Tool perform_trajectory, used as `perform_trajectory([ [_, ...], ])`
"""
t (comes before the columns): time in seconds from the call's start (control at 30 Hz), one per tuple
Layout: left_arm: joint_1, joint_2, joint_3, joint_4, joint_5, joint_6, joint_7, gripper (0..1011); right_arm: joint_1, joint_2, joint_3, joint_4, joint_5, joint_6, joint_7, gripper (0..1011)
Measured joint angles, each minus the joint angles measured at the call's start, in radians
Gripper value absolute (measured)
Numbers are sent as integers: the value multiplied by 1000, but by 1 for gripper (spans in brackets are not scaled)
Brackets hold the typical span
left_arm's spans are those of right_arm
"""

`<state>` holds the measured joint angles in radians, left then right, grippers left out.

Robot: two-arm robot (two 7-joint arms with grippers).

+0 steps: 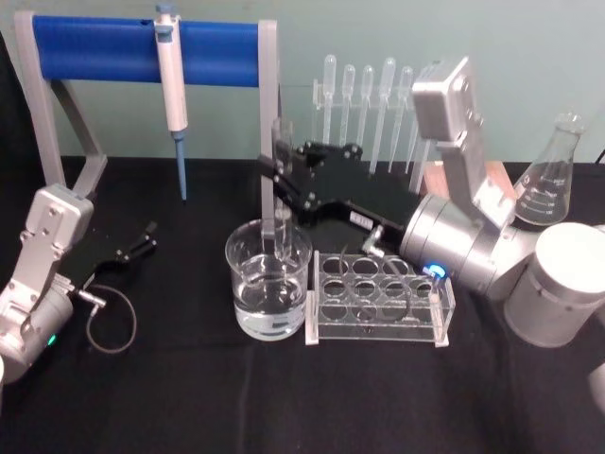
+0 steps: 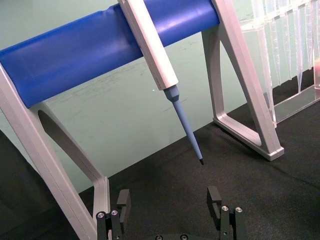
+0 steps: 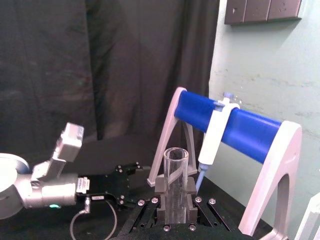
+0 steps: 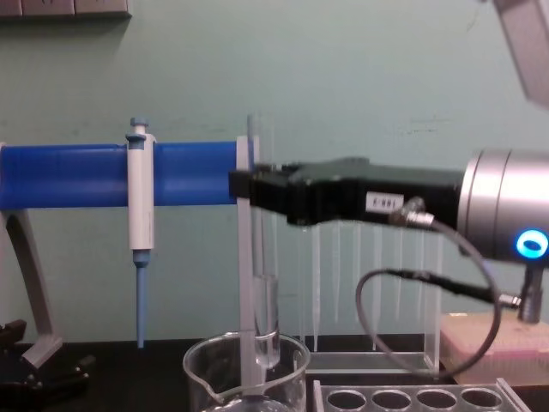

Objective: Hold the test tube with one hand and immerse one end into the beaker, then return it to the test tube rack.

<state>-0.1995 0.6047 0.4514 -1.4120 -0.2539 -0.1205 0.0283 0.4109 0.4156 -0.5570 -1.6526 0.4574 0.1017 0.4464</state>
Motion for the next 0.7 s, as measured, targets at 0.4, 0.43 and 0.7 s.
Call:
perform_trajectory([
  [0.4,0,0,0,0,0,0,0,1000,-34,-68,-6,131,-51,-122,15,225],
  [0.43,0,0,0,0,0,0,0,1000,-35,-71,-5,134,-52,-123,16,225],
  [0.7,0,0,0,0,0,0,0,1000,-48,-98,1,174,-66,-141,27,225],
])
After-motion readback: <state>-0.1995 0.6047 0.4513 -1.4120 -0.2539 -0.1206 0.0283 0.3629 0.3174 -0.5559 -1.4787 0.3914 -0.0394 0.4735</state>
